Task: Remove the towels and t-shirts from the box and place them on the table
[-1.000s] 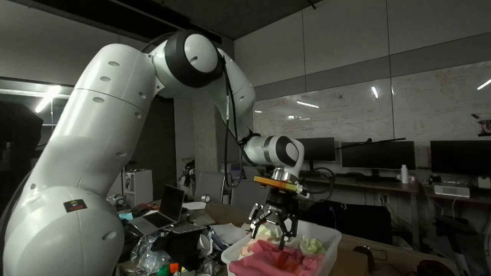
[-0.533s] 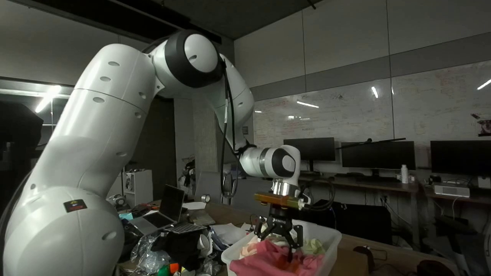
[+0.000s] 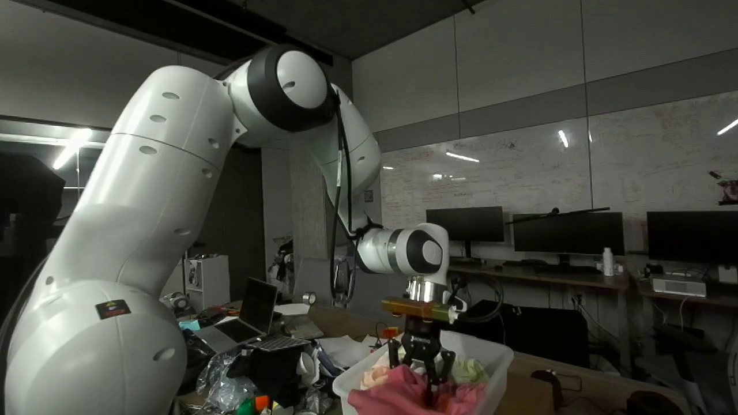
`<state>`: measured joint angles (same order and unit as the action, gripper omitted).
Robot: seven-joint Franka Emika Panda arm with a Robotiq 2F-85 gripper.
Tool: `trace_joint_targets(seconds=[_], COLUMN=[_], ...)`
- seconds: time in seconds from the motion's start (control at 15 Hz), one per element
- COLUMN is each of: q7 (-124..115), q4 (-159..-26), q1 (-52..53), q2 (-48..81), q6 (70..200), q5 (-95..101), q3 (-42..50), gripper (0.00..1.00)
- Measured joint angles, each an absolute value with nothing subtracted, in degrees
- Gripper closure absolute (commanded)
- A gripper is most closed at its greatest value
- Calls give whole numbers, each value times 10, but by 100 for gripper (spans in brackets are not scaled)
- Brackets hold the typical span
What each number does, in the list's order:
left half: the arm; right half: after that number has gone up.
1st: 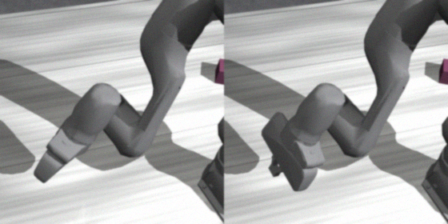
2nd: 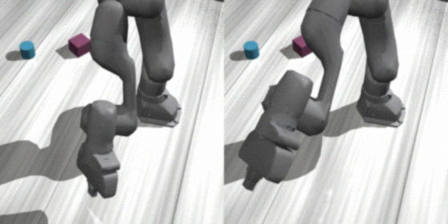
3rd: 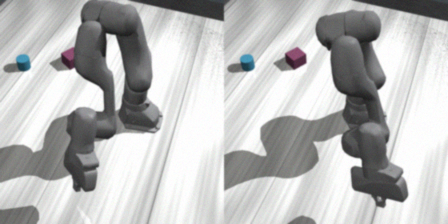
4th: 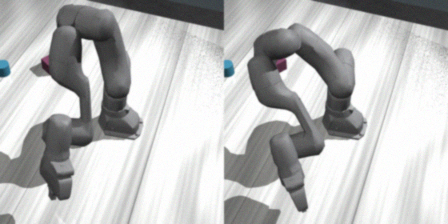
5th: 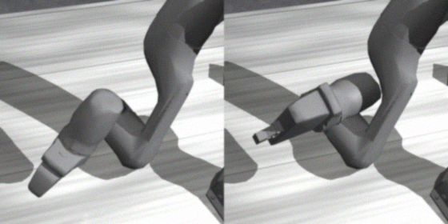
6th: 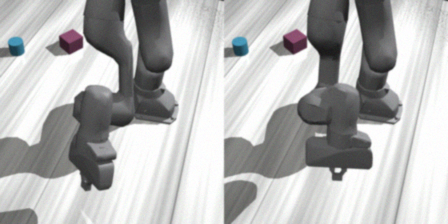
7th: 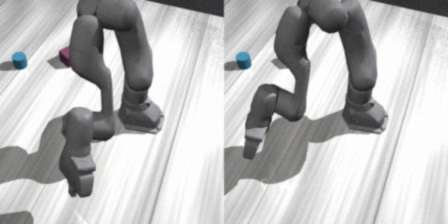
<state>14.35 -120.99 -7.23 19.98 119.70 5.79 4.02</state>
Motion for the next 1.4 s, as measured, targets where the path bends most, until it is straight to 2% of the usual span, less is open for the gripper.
trace_joint_targets(seconds=[0.13,0.27,0.73,1.4], q7=[147,159,183,138], q4=[-1209,-1206,-1202,-1207], q1=[-72,-72,-73,-73], q2=[199,196,159,20], q6=[1177,1152,1122,1141], q5=[58,56,30,-201], q3=[40,40,40,38], gripper=[89,100,97,97])
